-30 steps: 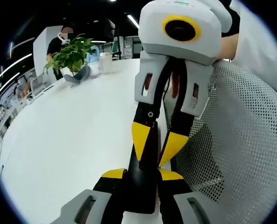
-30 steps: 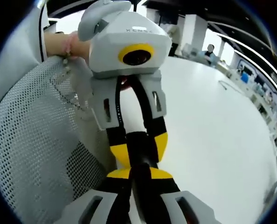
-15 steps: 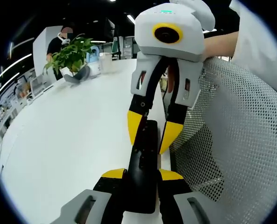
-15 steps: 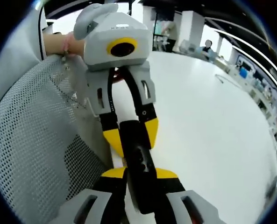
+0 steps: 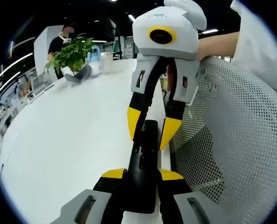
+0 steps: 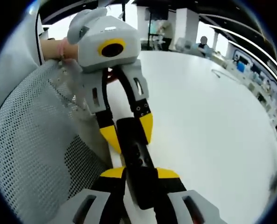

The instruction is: Press the specified remote control buttons in sequence, fully releasing each button before pressing the next.

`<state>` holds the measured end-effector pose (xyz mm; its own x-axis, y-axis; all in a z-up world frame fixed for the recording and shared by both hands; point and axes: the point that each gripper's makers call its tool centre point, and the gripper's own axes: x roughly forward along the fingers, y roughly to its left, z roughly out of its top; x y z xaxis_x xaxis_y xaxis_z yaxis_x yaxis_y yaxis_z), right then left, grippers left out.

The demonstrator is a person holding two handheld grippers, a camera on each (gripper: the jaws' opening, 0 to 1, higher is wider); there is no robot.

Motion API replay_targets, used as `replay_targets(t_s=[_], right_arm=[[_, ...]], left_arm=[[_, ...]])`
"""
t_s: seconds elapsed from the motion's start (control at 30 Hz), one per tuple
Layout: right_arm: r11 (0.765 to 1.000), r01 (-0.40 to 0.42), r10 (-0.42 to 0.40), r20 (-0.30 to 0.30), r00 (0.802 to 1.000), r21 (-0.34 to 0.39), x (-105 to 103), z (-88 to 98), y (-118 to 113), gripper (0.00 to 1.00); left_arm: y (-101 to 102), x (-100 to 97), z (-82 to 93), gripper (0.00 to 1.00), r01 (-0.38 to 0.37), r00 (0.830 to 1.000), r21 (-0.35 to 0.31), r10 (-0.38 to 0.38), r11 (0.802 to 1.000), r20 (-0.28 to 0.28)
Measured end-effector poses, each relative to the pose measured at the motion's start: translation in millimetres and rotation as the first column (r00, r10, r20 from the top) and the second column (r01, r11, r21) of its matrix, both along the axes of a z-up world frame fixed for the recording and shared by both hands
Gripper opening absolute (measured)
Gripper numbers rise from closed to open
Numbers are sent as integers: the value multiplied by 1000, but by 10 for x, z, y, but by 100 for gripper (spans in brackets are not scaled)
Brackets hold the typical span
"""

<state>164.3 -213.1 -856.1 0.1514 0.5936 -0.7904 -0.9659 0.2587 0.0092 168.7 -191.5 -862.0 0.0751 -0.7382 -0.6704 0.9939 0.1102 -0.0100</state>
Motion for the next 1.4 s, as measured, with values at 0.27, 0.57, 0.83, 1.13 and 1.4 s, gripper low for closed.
replay_targets(t_s=[0.27, 0.57, 0.83, 1.13, 1.4], right_arm=[[1000, 21, -21, -7, 1000, -21, 18, -24, -58, 23], [998, 40, -41, -18, 999, -45, 24, -60, -147, 24], [996, 23, -22, 6, 1000, -90, 16, -127, -172, 25], [998, 38, -38, -1, 999, -58, 37, -112, -175, 25], [998, 49, -49, -1, 999, -45, 67, -111, -156, 24]], left_arm=[[-1, 0, -4, 26, 3, 1000, 0, -3, 1000, 1], [1, -7, -1, 26, 7, 1000, 1, -7, 1000, 4], [6, -18, 0, 26, 8, 1000, -1, -8, 1000, 3], [-3, 2, -7, 27, 4, 1000, 12, -4, 1000, 4], [-15, 69, -5, 34, -45, 999, 17, 45, 999, -9]])
